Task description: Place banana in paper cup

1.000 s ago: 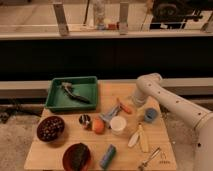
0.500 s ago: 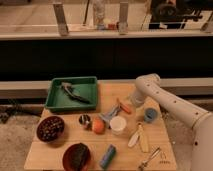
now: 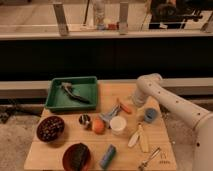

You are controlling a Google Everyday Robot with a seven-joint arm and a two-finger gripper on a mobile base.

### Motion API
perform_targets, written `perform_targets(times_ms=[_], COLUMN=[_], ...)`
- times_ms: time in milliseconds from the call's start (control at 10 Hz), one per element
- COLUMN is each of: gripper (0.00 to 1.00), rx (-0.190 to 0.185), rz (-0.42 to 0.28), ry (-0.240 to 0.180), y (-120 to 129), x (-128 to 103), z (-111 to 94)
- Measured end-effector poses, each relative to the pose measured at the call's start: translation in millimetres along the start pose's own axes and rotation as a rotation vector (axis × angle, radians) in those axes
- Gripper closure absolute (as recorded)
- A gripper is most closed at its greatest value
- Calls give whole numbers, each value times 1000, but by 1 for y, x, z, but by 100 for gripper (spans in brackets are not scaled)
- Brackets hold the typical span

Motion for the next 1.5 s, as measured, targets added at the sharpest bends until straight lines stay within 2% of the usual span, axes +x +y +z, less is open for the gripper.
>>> perform_targets(times_ms=[300,500,700,1200,1300,1500], gripper=[20,20,20,20,23,42], rx=[-26,-48,-72,-125,-138,-163], rz=[-64,-149,-265,-357,-359,-358], ry=[26,0,-25,-40,-40,-33], y=[18,35,51,87,94,105], x=[-7,-10,-19,-32,-32,-34], z=[-16,-16,-10,6,10,17])
